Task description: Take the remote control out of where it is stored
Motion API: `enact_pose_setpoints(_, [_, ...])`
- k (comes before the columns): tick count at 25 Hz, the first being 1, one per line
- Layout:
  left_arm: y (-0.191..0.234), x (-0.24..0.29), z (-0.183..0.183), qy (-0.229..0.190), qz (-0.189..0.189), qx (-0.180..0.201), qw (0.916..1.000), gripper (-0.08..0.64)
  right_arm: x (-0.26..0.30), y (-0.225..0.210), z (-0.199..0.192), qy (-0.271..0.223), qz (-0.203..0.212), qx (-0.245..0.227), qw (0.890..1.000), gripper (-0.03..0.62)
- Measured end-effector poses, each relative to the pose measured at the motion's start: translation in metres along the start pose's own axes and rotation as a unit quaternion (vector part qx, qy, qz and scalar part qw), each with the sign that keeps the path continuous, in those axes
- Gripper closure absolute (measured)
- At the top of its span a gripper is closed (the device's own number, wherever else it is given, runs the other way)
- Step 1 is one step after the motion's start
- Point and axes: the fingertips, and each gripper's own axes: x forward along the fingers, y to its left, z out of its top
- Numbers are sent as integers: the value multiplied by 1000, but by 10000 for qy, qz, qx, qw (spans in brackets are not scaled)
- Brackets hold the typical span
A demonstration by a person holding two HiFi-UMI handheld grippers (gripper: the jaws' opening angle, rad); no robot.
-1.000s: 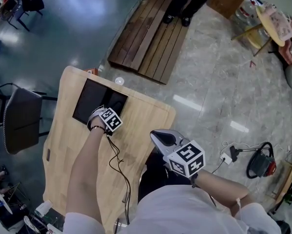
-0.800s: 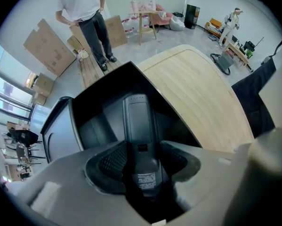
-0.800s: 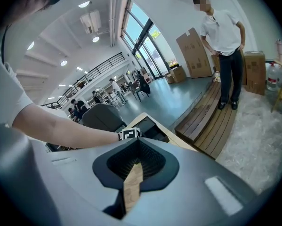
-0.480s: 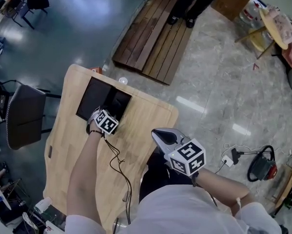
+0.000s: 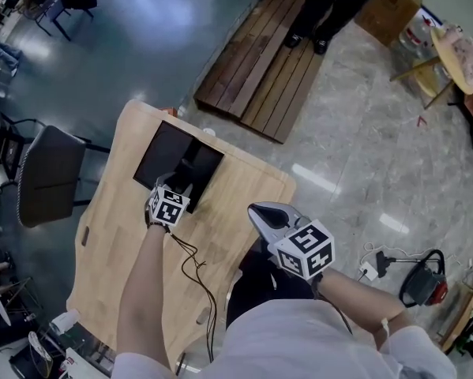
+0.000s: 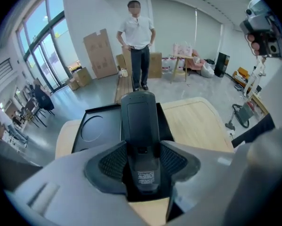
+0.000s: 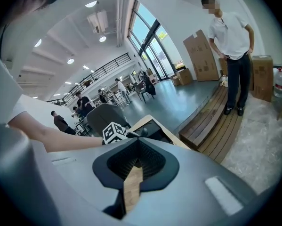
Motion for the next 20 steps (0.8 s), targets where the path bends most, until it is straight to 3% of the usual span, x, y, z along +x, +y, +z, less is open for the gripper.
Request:
enact_pose_setpoints(4, [5,-32,11,-529,173,-647,9964,339,2,5,6,3,107,-124,9999,565])
enact_pose_setpoints(8, [2,-76,20,-1111,311,-1326,9844,339,5,14,15,-16,253,-276,9993,565])
enact_pose_setpoints(15, [-11,-169,27,-2000,669,-2110,9545,339,22,49,29,44,584,-660,9961,565])
enact_pose_setpoints(20, [-22,-235,27,-2573,967,-2618,9252,339,27,80,38,44,891,-820,9926,565])
